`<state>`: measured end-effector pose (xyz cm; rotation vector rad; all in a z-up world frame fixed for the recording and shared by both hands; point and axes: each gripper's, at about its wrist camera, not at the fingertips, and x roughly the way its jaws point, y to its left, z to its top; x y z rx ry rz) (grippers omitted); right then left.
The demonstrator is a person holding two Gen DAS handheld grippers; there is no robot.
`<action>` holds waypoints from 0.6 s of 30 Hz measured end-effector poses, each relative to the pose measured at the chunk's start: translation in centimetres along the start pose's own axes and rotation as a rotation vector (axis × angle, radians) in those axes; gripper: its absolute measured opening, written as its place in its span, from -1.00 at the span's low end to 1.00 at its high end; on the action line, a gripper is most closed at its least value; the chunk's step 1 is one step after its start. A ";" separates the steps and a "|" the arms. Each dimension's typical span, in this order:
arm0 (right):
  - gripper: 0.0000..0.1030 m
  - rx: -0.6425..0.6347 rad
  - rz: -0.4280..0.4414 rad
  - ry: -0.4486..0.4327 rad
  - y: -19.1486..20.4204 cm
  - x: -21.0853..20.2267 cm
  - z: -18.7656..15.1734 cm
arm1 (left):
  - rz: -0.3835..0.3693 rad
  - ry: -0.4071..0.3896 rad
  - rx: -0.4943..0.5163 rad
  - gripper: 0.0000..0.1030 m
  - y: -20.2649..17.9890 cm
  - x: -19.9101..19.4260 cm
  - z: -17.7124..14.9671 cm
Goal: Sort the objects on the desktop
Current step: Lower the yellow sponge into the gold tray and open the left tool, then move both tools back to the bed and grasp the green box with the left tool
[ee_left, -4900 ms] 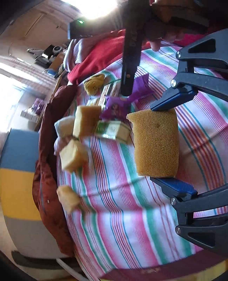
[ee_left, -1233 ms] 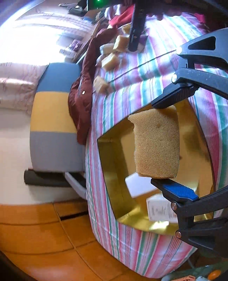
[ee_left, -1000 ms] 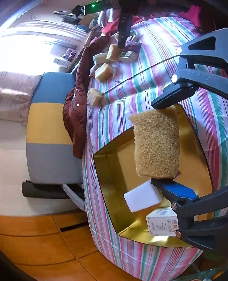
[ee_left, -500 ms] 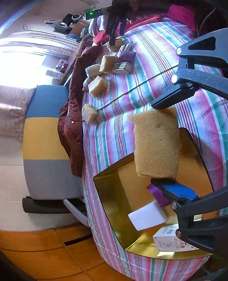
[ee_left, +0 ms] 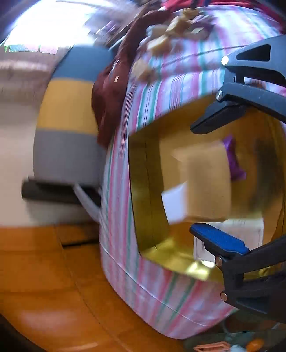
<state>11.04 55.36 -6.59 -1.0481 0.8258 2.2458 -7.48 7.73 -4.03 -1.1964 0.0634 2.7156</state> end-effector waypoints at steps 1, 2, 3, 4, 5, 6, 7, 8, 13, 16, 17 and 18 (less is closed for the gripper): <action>0.76 0.004 0.002 -0.001 -0.1 0.0 0.0 | 0.014 -0.001 -0.016 0.65 0.8 0.1 0.2; 0.76 0.006 0.003 -0.002 -0.1 0.0 0.0 | 0.035 -0.006 -0.022 0.65 1.4 0.1 0.3; 0.76 0.008 0.003 -0.003 -0.1 0.0 0.1 | 0.051 -0.014 -0.025 0.65 1.8 0.1 0.3; 0.76 0.010 0.003 -0.003 -0.2 0.0 0.1 | 0.054 -0.018 -0.028 0.65 2.1 0.0 0.3; 0.76 0.012 0.003 -0.002 -0.2 0.1 0.2 | 0.049 -0.023 -0.034 0.65 2.3 -0.2 0.4; 0.76 0.012 0.003 -0.001 -0.2 0.1 0.2 | 0.041 -0.027 -0.037 0.65 2.4 -0.3 0.5; 0.76 0.012 0.001 0.001 -0.2 0.2 0.2 | 0.038 -0.032 -0.032 0.66 2.4 -0.3 0.6; 0.76 0.012 -0.003 0.004 -0.2 0.3 0.1 | 0.043 -0.039 -0.015 0.66 2.1 -0.3 0.7; 0.76 0.018 -0.008 0.015 -0.5 0.5 0.1 | -0.018 -0.014 -0.014 0.94 2.2 0.6 1.3; 0.77 0.011 -0.003 0.012 -0.4 0.6 0.1 | -0.061 -0.053 -0.011 0.94 2.1 -0.3 1.3; 0.78 0.007 -0.002 0.013 -0.3 0.6 0.1 | -0.074 -0.069 0.001 0.94 1.9 -0.7 1.3; 0.78 0.003 -0.002 0.016 -0.2 0.7 0.2 | -0.085 -0.082 0.018 0.94 1.6 -1.0 1.3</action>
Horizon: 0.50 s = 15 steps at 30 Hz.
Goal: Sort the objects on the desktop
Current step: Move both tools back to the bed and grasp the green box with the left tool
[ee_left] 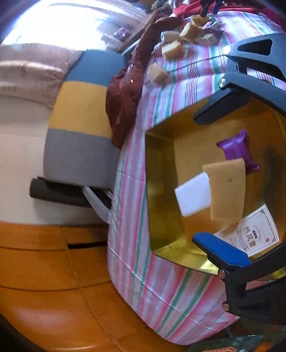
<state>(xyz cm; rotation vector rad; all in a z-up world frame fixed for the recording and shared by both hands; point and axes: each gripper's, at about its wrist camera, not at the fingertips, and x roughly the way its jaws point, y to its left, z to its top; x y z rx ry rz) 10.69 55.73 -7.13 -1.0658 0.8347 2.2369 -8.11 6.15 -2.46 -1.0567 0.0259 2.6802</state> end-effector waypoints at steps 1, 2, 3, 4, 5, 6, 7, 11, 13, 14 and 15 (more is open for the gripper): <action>0.78 -0.005 -0.001 0.003 0.1 0.1 0.0 | -0.007 -0.009 0.016 0.94 -0.3 -0.2 0.0; 0.78 -0.011 -0.003 0.004 0.3 0.2 0.0 | -0.012 -0.012 0.021 0.94 -0.5 -0.2 0.0; 0.78 -0.018 -0.007 0.005 0.4 0.2 0.0 | -0.029 -0.012 0.024 0.94 -0.8 -0.2 0.1; 0.78 -0.023 -0.008 0.005 0.5 0.3 0.0 | -0.051 -0.014 0.029 0.94 -1.0 -0.3 0.1; 0.79 -0.025 -0.008 0.006 0.5 0.3 0.0 | -0.064 -0.017 0.034 0.94 -1.3 -0.3 0.2; 0.79 -0.025 -0.008 0.006 0.5 0.3 0.0 | -0.071 -0.017 0.039 0.94 -1.5 -0.3 0.2; 0.80 -0.022 -0.008 0.006 0.5 0.3 0.0 | -0.083 -0.011 0.042 0.94 -1.8 -0.3 0.2; 0.80 0.004 -0.010 0.004 -0.2 0.3 0.1 | -0.155 0.018 0.079 0.91 -4.3 0.1 0.1; 0.80 0.026 -0.008 0.005 -0.6 0.3 0.2 | -0.194 0.034 0.104 0.85 -5.8 0.3 -0.1; 0.80 0.036 -0.006 0.005 -0.9 0.3 0.3 | -0.228 0.045 0.116 0.81 -6.8 0.5 -0.2; 0.80 0.044 -0.006 0.005 -1.1 0.2 0.3 | -0.254 0.054 0.129 0.75 -7.9 0.6 -0.3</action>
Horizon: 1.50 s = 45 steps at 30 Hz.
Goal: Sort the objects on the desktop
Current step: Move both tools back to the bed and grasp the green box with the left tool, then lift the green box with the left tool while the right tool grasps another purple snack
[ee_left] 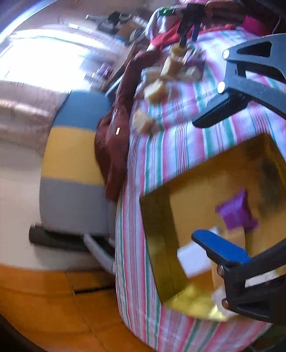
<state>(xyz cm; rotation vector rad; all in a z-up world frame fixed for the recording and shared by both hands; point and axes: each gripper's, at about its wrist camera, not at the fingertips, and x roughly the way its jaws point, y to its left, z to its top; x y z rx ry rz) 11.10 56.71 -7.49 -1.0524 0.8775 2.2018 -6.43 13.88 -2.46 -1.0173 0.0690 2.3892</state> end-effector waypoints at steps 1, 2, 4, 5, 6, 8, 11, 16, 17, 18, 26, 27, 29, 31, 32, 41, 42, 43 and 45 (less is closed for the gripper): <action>0.80 0.006 -0.001 -0.001 -0.1 0.0 0.0 | -0.016 0.007 0.013 0.75 -0.9 0.4 0.1; 0.80 0.015 0.001 -0.002 -0.3 0.0 0.1 | -0.041 0.020 0.028 0.75 -2.1 1.0 0.3; 0.80 0.039 0.023 0.000 -0.6 -0.1 0.2 | -0.091 0.043 0.044 0.72 -4.1 2.0 0.5; 0.80 0.050 0.034 0.001 -0.8 0.0 0.3 | -0.119 0.058 0.055 0.71 -5.4 2.7 0.6; 0.80 0.057 0.038 0.001 -0.9 -0.1 0.3 | -0.138 0.069 0.068 0.70 -6.5 3.3 0.7; 0.80 0.062 0.046 -0.002 -0.9 -0.1 0.4 | -0.173 0.089 0.112 0.65 -9.0 4.6 0.9; 0.81 0.064 0.071 -0.004 -0.8 -0.3 0.4 | -0.220 0.130 0.189 0.55 -12.6 6.7 1.0; 0.84 0.054 0.088 -0.008 -0.4 -0.6 0.4 | -0.273 0.184 0.281 0.42 -17.5 9.9 0.9; 0.84 0.055 0.091 -0.008 -0.4 -0.6 0.5 | -0.280 0.200 0.300 0.40 -18.5 10.6 0.8; 0.85 0.055 0.092 -0.010 -0.3 -0.7 0.5 | -0.289 0.210 0.315 0.36 -19.2 11.1 0.7; 0.87 0.045 0.100 -0.019 -0.1 -0.9 0.7 | -0.304 0.276 0.472 0.11 -24.2 15.4 -0.8; 0.87 0.044 0.101 -0.019 -0.1 -0.9 0.7 | -0.305 0.283 0.481 0.08 -24.4 15.8 -0.9; 0.87 0.047 0.107 -0.016 -0.1 -0.7 0.8 | -0.306 0.300 0.494 0.02 -25.0 16.8 -1.2; 0.87 0.047 0.102 -0.014 -0.1 -0.7 0.8 | -0.308 0.306 0.499 -0.04 -25.4 17.6 -1.3; 0.87 0.048 0.100 -0.013 -0.2 -0.6 0.9 | -0.312 0.312 0.497 -0.06 -25.5 17.9 -1.4; 0.87 0.047 0.129 0.010 -0.2 0.2 0.8 | -0.338 0.319 0.441 -0.39 -23.7 18.5 -1.8; 0.87 0.037 0.147 0.017 0.2 0.3 0.7 | -0.341 0.319 0.424 -0.39 -23.1 18.3 -1.9; 0.87 0.022 0.161 0.027 0.6 0.5 0.6 | -0.343 0.322 0.405 -0.39 -22.4 18.0 -2.0; 0.87 -0.012 0.167 0.055 1.7 1.1 0.1 | -0.338 0.324 0.374 -0.39 -21.4 17.3 -2.3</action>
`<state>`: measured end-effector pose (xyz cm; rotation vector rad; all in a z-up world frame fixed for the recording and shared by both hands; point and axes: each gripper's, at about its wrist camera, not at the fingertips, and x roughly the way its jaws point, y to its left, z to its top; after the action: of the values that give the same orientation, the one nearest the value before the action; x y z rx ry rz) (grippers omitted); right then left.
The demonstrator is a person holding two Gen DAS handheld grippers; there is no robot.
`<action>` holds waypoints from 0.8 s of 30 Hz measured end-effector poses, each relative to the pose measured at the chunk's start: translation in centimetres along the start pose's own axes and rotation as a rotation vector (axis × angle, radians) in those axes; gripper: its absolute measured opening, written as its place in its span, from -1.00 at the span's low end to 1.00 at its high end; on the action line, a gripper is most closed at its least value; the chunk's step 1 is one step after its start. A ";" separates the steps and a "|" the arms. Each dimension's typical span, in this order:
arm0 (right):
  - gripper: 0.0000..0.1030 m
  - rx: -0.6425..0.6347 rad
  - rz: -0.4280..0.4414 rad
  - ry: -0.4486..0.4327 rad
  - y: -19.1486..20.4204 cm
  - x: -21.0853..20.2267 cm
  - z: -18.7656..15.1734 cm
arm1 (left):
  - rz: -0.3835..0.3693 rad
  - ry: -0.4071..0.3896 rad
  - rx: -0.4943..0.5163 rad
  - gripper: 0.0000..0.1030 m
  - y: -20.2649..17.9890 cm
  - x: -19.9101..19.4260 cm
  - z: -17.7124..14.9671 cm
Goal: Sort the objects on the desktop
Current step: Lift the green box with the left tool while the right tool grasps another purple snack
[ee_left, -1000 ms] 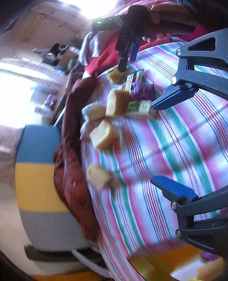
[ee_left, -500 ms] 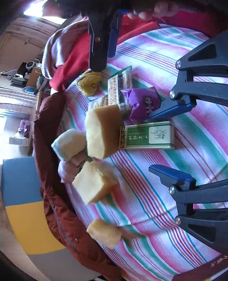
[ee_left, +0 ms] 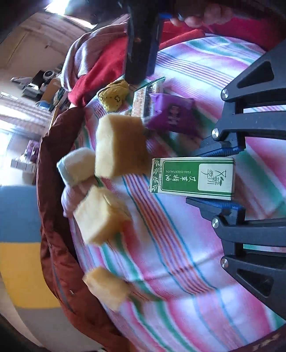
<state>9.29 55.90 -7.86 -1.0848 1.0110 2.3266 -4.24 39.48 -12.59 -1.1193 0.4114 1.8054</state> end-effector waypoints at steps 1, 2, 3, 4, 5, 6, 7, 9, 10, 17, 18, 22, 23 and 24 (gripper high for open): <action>0.86 -0.010 -0.001 0.017 0.4 0.5 -0.3 | 0.001 -0.002 -0.013 -0.39 0.3 -0.4 -0.5; 0.86 -0.019 0.001 0.034 0.8 1.0 -0.5 | 0.004 -0.004 -0.027 -0.39 0.6 -0.9 -1.0; 0.86 -0.032 -0.006 0.046 1.2 1.4 -0.8 | 0.002 -0.005 -0.037 -0.39 0.8 -1.3 -1.4; 0.86 -0.046 -0.020 0.051 1.6 1.8 -1.0 | -0.001 -0.009 -0.049 -0.39 1.1 -1.7 -1.9; 0.86 -0.061 -0.034 0.057 2.1 2.2 -1.3 | -0.003 -0.011 -0.060 -0.39 1.3 -2.1 -2.5; 0.86 -0.070 -0.042 0.063 2.5 2.7 -1.5 | -0.006 -0.014 -0.066 -0.39 1.5 -2.5 -3.0; 0.86 -0.075 -0.047 0.071 2.9 3.1 -1.7 | -0.005 -0.016 -0.072 -0.39 1.6 -2.9 -3.5; 0.83 -0.092 -0.079 0.072 3.7 4.1 -2.0 | -0.006 -0.019 -0.081 -0.39 1.9 -3.6 -4.1; 0.81 -0.095 -0.099 0.065 3.9 4.4 -2.0 | -0.003 -0.020 -0.084 -0.39 2.0 -3.9 -4.5; -0.01 -0.106 -0.215 0.041 4.6 6.0 -1.7 | 0.018 -0.032 -0.115 -0.39 2.9 -5.7 -6.4; -0.12 -0.104 -0.215 0.048 4.6 5.9 -1.7 | 0.019 -0.039 -0.117 -0.39 3.0 -6.2 -6.6; -0.16 -0.126 -0.226 0.069 4.9 5.2 -2.5 | 0.022 -0.057 -0.132 -0.39 3.5 -7.1 -7.1; -0.17 -0.126 -0.221 0.071 4.9 5.1 -2.7 | 0.022 -0.061 -0.139 -0.39 3.7 -7.3 -7.2; -0.17 -0.122 -0.213 0.072 4.9 4.9 -3.0 | 0.022 -0.068 -0.142 -0.39 3.6 -7.5 -7.2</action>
<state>4.84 50.60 -10.77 -1.2649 0.7459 2.2140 -2.49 28.79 -10.78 -1.1503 0.2595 1.9106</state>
